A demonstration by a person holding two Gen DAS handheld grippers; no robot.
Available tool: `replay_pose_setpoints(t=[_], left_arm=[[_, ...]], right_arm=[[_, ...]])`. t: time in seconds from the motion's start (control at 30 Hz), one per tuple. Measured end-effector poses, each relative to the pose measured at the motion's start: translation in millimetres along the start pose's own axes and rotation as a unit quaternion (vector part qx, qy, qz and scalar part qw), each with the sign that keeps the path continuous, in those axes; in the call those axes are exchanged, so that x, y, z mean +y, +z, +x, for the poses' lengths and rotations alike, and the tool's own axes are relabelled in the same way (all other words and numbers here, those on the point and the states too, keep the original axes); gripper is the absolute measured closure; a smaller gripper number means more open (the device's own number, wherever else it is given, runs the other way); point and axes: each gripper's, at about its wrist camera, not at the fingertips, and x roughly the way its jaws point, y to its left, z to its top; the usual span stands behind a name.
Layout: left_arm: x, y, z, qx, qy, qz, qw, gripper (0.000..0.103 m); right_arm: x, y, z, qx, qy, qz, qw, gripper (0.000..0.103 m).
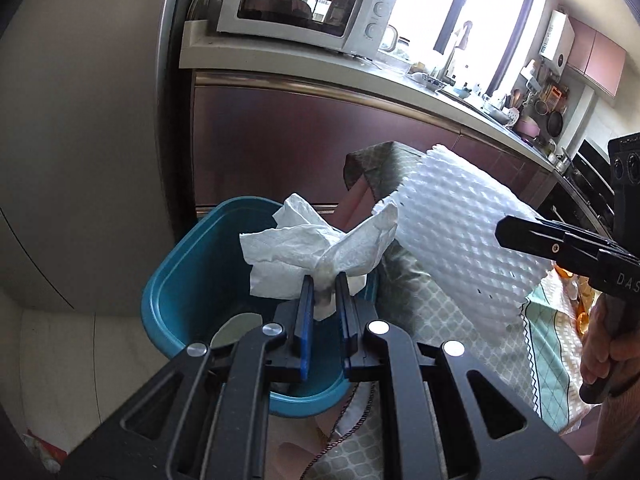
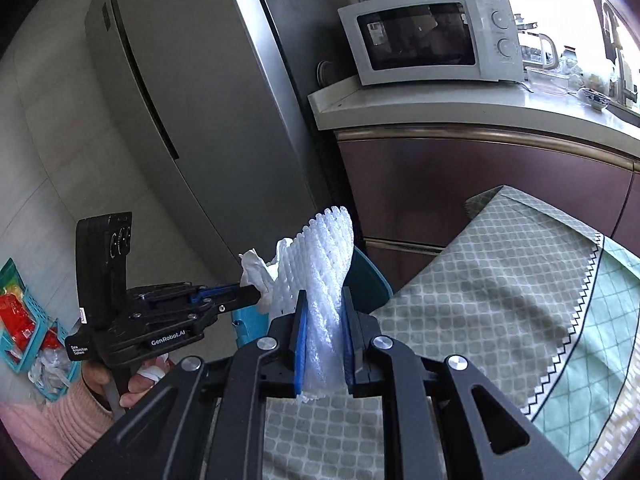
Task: Collect trash
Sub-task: 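Carry tissue and foam net to the teal bin and release both, then move both open tools back over the table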
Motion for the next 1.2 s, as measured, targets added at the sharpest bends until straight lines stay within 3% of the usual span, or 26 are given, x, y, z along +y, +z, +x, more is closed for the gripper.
replay_pose_setpoints(t=[0.53, 0.73, 0.8, 0.97, 1.2], left_arm=[[30.0, -1.3, 60.1, 0.055, 0.034, -0.039, 0.9971, 0.090], [29.2, -6.9, 72.3, 0.068, 0.043, -0.048, 0.9956, 0.087], [28.3, -5.6, 78.3, 0.073, 0.041, -0.051, 0.9952, 0.087], [30.7, -6.2, 83.3, 0.074, 0.046, -0.053, 0.9948, 0.087], [13.8, -0.5, 67.2, 0.044, 0.017, -0.038, 0.9981, 0.087]], right_arm=[[3.6, 29.8, 99.1, 0.082, -0.026, 0.029, 0.996, 0.088], [3.2, 32.1, 119.2, 0.105, -0.040, 0.028, 0.993, 0.079], [2.6, 31.8, 120.3, 0.105, -0.042, 0.031, 0.993, 0.071], [-0.7, 29.4, 112.9, 0.098, -0.042, 0.034, 0.994, 0.069], [5.9, 19.5, 49.0, 0.053, -0.028, 0.012, 0.998, 0.069]])
